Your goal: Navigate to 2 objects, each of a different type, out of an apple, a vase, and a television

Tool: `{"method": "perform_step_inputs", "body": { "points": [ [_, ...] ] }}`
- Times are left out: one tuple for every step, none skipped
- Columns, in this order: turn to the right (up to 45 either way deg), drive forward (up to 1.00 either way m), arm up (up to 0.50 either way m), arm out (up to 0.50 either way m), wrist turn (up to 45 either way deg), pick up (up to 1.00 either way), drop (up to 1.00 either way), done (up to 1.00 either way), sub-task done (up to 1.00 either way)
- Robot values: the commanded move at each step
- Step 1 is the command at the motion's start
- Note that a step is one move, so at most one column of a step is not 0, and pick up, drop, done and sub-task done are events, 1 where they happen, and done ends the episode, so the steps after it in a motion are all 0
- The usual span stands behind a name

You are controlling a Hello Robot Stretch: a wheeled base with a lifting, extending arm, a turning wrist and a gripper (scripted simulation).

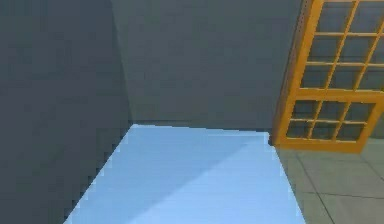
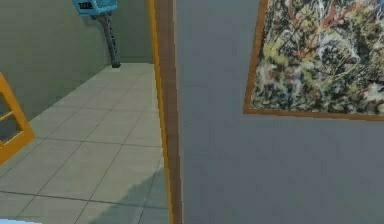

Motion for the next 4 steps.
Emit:
{"method": "perform_step_inputs", "body": {
  "points": [
    [-3.0,0.0,0.0,0.0,0.0,0.0,0.0,0.0,0.0],
    [0.0,0.5,0.0,0.0,0.0,0.0,0.0,0.0,0.0],
    [45.0,0.0,0.0,0.0,0.0,0.0,0.0,0.0,0.0],
    [27.0,0.0,0.0,0.0,0.0,0.0,0.0,0.0,0.0]
  ]
}}
